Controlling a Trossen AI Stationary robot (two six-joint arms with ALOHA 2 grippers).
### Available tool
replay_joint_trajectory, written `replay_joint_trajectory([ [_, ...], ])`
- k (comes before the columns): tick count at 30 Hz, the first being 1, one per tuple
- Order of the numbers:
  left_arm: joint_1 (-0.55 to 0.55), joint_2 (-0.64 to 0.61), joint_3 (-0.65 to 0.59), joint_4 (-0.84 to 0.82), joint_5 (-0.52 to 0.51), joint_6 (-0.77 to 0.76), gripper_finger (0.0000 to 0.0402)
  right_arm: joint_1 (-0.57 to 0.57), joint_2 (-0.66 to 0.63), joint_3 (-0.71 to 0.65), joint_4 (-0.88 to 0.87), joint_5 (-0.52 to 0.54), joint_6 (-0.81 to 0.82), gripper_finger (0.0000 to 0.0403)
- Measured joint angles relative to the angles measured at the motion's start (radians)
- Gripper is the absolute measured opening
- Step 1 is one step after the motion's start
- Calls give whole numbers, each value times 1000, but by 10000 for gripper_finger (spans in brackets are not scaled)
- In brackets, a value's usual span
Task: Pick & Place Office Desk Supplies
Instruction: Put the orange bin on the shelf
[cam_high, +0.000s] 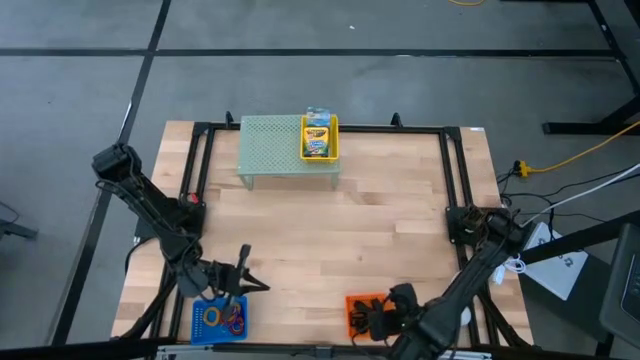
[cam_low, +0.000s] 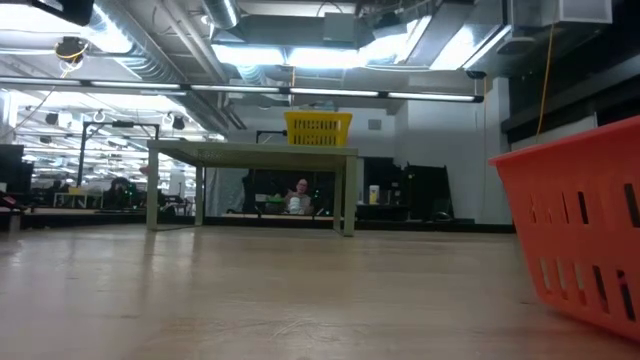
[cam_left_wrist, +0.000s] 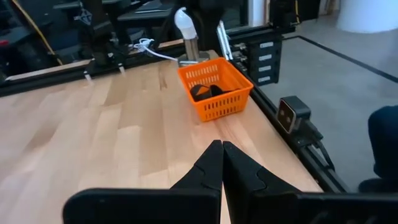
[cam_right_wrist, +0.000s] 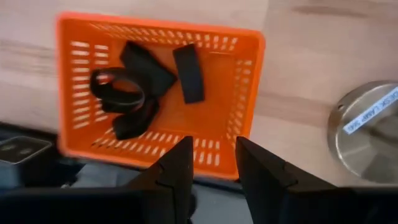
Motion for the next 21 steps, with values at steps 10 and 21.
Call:
replay_joint_trajectory([
  [10,40,0,0,6,40,13,4,-1,67,-2,-33,-42,-8,121],
  [21,52,0,0,-61,67,-52,4,-1,70,-117,32,-69,-7,121],
])
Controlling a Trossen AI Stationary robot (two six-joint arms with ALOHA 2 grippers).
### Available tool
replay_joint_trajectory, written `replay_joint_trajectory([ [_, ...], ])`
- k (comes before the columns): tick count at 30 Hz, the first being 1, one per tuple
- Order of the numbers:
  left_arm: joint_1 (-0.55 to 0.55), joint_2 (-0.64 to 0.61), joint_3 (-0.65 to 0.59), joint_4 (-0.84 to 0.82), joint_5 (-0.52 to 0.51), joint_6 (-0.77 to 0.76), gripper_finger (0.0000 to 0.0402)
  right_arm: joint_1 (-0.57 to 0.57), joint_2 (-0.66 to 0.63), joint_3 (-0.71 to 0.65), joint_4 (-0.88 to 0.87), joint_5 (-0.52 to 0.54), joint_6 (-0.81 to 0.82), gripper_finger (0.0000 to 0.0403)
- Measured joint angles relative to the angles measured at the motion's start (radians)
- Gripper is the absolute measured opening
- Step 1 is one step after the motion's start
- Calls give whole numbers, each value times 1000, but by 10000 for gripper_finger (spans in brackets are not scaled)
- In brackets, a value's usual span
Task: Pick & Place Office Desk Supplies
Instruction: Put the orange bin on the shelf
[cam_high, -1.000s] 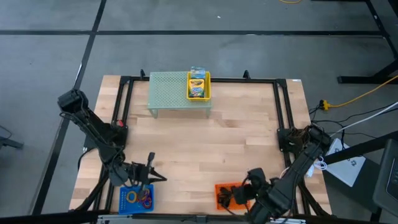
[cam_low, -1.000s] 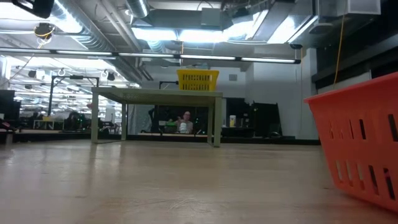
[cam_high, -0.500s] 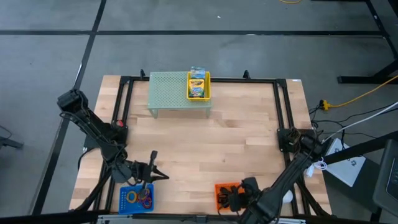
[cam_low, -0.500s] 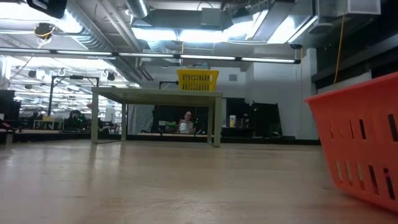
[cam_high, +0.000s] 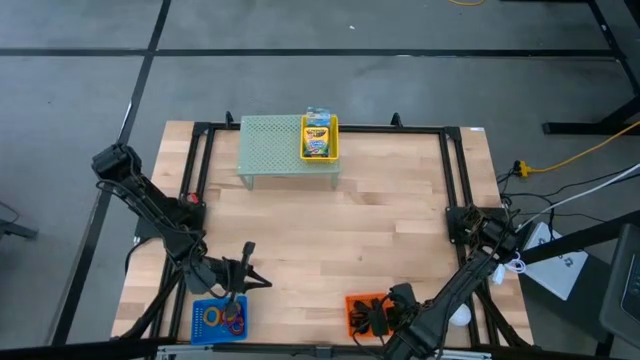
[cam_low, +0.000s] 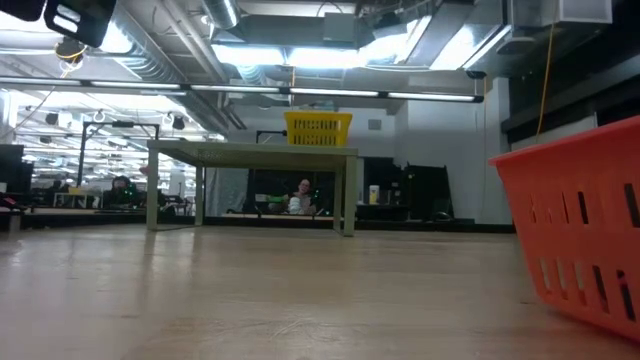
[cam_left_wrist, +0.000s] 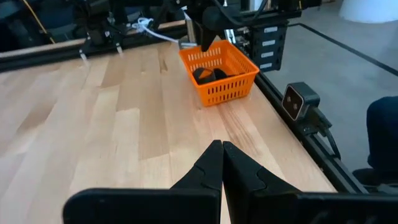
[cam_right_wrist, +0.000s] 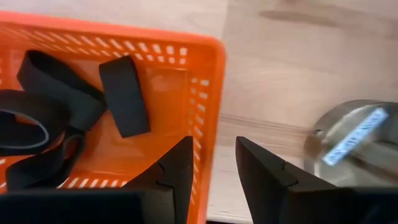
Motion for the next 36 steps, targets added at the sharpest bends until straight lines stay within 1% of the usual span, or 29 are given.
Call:
replay_joint_trajectory([
  [6,-2,0,0,-9,0,-15,4,-6,0,-54,129,35,-8,121],
  [9,-2,0,0,-9,-1,-14,4,-14,0,-68,151,36,-27,113],
  [12,-2,0,0,-8,-3,-12,4,-21,0,-71,154,43,-40,79],
  [15,-2,0,0,-8,-3,5,4,-28,0,-71,160,66,-61,25],
  [16,-2,0,0,-8,-3,5,4,-31,-1,-71,162,81,-72,14],
  [17,-1,0,0,-7,-3,5,4,-37,-2,-71,163,89,-81,11],
  [20,5,0,0,-1,-3,12,4,-61,-7,-71,165,91,-112,17],
  [24,6,0,0,14,-12,33,4,-115,-13,-70,158,96,-204,8],
  [27,6,0,0,16,-8,58,4,-175,-13,-70,158,98,-298,10],
  [33,6,0,0,15,-8,92,4,-344,-13,-70,168,117,-537,8],
  [36,5,0,0,15,-22,95,4,-434,-13,-70,210,125,-674,8],
])
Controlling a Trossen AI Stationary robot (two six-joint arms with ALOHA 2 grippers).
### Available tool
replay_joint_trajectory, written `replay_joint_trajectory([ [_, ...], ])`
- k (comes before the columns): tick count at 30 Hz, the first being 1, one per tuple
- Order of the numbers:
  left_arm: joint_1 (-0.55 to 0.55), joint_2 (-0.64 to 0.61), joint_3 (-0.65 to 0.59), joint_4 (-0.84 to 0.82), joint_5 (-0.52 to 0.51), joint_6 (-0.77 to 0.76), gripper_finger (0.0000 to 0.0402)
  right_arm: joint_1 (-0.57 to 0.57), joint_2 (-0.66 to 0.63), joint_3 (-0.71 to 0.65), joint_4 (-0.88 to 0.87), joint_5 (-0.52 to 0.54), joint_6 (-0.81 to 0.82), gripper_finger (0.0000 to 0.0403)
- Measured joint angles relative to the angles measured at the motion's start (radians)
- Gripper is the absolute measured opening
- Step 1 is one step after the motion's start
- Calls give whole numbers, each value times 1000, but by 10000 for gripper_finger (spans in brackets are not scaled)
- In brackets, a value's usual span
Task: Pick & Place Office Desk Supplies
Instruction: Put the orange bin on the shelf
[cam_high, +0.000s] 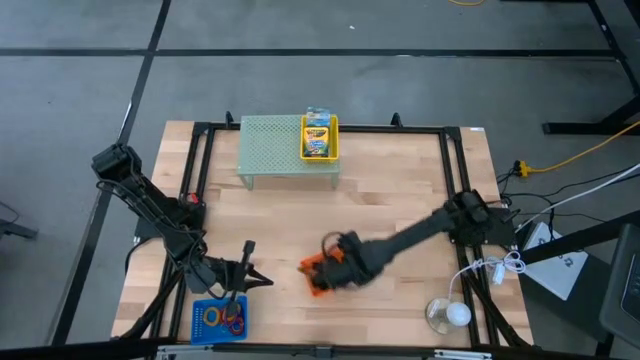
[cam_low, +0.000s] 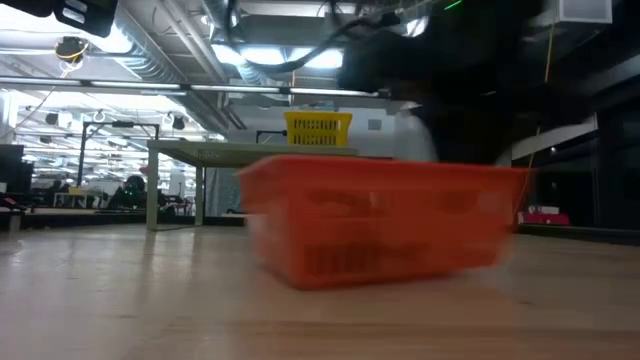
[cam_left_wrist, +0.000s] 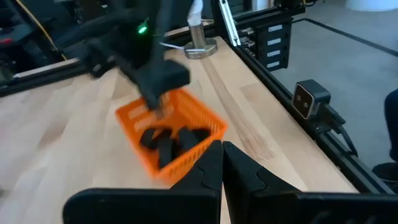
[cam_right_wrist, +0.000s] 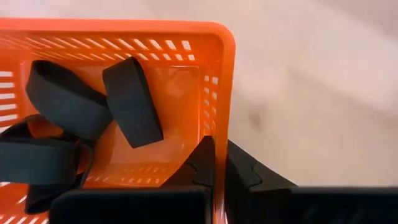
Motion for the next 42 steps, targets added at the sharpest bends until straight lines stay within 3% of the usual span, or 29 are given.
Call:
replay_joint_trajectory([
  [7,-15,0,0,-8,-24,25,4,-151,0,0,162,18,-244,7],
  [17,-27,0,0,-83,-84,-9,4,-192,-3,0,184,-19,-323,16],
  [24,-27,0,0,-78,-83,-11,4,-184,-28,4,179,-32,-330,71],
  [30,-28,0,0,-81,-82,-11,4,-169,-62,78,121,23,-348,139],
  [36,-31,0,0,-89,-73,-23,4,-118,-104,250,-40,180,-355,188],
  [42,-3,0,0,-133,-51,-77,4,19,-136,450,-52,518,-572,198],
])
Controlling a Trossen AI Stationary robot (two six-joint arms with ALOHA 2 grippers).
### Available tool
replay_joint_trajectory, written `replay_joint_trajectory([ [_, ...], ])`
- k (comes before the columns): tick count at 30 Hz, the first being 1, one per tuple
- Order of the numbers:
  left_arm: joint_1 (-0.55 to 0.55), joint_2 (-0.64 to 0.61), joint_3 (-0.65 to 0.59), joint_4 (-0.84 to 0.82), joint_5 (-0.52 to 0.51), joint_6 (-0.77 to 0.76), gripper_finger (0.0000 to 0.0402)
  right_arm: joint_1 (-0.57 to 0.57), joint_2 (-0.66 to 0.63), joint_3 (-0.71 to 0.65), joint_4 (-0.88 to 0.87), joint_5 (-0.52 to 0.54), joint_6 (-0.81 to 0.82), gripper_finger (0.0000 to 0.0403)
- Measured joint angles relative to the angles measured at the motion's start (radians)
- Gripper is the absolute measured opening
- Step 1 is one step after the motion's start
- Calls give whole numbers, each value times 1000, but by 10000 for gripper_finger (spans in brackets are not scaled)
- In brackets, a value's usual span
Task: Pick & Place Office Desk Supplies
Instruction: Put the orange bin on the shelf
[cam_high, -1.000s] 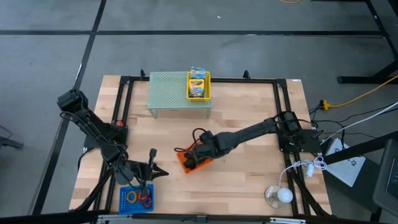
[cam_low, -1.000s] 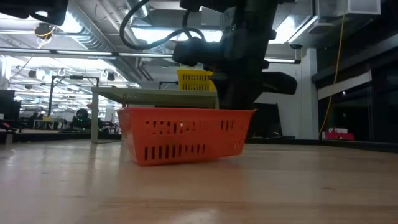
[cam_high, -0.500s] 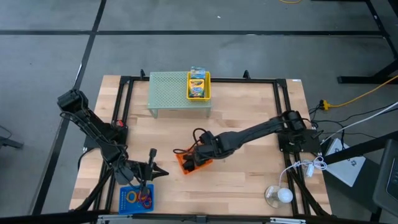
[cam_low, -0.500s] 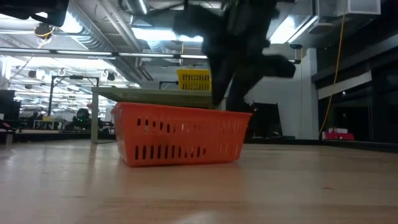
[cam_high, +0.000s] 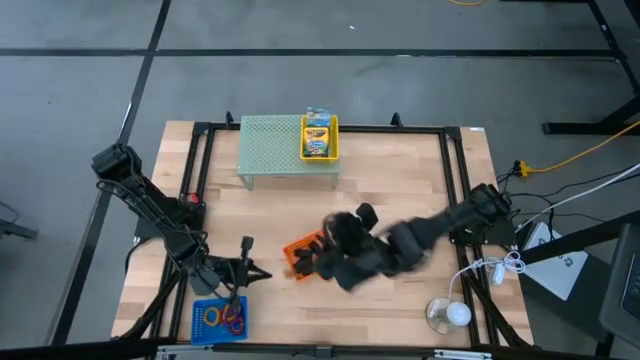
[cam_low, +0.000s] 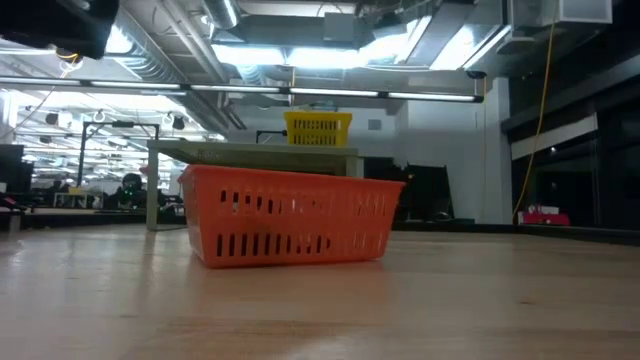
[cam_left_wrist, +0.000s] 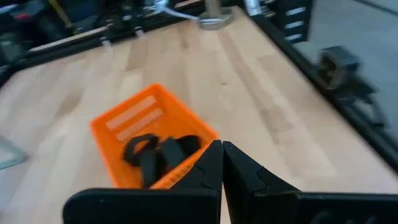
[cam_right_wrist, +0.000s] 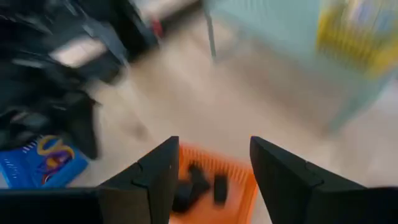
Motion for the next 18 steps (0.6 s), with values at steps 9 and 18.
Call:
replay_joint_trajectory([
  [9,87,0,0,-28,69,10,4,253,-1,177,7,247,-135,171],
  [18,199,62,7,-140,228,113,4,505,2,119,-43,750,-66,162],
])
